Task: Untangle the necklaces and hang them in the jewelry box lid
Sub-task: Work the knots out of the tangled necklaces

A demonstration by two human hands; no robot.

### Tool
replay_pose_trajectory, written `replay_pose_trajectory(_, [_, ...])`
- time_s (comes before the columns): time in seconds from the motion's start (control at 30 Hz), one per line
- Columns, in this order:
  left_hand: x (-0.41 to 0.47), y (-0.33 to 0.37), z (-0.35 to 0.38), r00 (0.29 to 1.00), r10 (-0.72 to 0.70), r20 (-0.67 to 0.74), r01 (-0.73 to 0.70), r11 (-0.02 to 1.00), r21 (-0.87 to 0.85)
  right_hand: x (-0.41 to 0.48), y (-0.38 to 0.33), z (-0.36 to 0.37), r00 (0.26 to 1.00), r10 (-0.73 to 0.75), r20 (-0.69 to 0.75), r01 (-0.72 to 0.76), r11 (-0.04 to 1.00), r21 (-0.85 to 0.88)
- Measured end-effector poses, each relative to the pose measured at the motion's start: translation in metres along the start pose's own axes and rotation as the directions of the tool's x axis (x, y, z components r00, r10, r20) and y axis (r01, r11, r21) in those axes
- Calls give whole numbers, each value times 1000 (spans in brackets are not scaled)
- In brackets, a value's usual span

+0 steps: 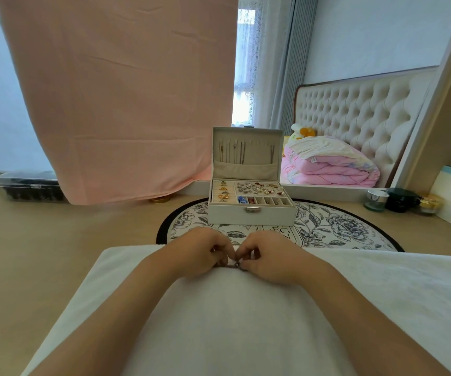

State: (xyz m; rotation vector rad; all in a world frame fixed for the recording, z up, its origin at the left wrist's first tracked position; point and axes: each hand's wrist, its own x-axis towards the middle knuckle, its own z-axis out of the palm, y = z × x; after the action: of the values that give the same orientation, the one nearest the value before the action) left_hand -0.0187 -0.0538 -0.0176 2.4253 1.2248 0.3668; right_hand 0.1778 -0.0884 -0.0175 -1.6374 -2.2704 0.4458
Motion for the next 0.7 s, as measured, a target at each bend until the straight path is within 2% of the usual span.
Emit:
replay_pose_trajectory(0.13, [2,2,-1,999,26,19,-27,998,49,2,7,-2,998,51,49,-57,988,142])
replay_pose_trajectory(0.33, [9,2,0,978,206,31,-208,957,204,6,13,-6,989,76,126,-111,947,301])
replay_pose_trajectory(0.5, [12,-3,4,974,225,-8,-220,960,171,10,16,-5,984,87,154,-134,934,330])
replay_pose_trajectory(0.6, [10,-5,6,982,152,-110,-145,987,70,15,14,-11,976,68,206,-134,936,324])
replay_pose_trajectory(0.7, [10,-7,7,985,110,-133,-112,994,-7,24,14,-18,971,69,230,-138,945,297])
